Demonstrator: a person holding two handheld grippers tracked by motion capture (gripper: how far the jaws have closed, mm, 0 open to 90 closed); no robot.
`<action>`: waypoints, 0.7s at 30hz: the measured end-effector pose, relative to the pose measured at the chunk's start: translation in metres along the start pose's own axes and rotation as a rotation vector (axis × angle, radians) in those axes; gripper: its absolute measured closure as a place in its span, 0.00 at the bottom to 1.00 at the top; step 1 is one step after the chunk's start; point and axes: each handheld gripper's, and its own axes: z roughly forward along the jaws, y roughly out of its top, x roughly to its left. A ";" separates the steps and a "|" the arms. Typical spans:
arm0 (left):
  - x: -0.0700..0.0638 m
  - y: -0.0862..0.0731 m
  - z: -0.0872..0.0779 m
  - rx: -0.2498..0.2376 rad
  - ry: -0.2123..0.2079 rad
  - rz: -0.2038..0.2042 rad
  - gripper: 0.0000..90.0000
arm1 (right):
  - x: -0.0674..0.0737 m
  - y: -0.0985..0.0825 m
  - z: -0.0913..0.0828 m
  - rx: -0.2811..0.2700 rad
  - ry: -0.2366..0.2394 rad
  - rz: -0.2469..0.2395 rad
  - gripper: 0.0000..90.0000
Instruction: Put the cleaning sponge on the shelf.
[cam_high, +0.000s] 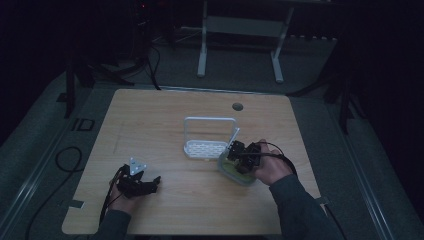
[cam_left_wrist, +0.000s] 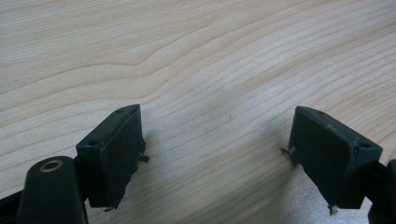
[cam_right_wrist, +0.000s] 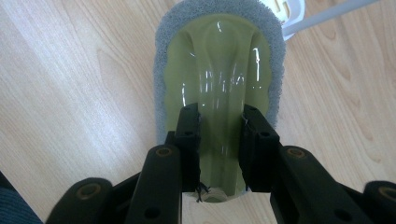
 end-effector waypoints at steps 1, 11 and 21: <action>0.000 0.000 0.000 0.000 0.000 0.000 0.20 | 0.000 0.001 0.000 -0.003 -0.002 0.000 0.79; 0.000 0.000 0.000 0.003 -0.003 0.002 0.20 | 0.000 0.009 -0.003 -0.012 -0.017 -0.023 0.79; 0.000 0.000 0.000 0.002 -0.003 0.002 0.20 | -0.003 0.017 -0.003 -0.039 -0.044 -0.046 0.79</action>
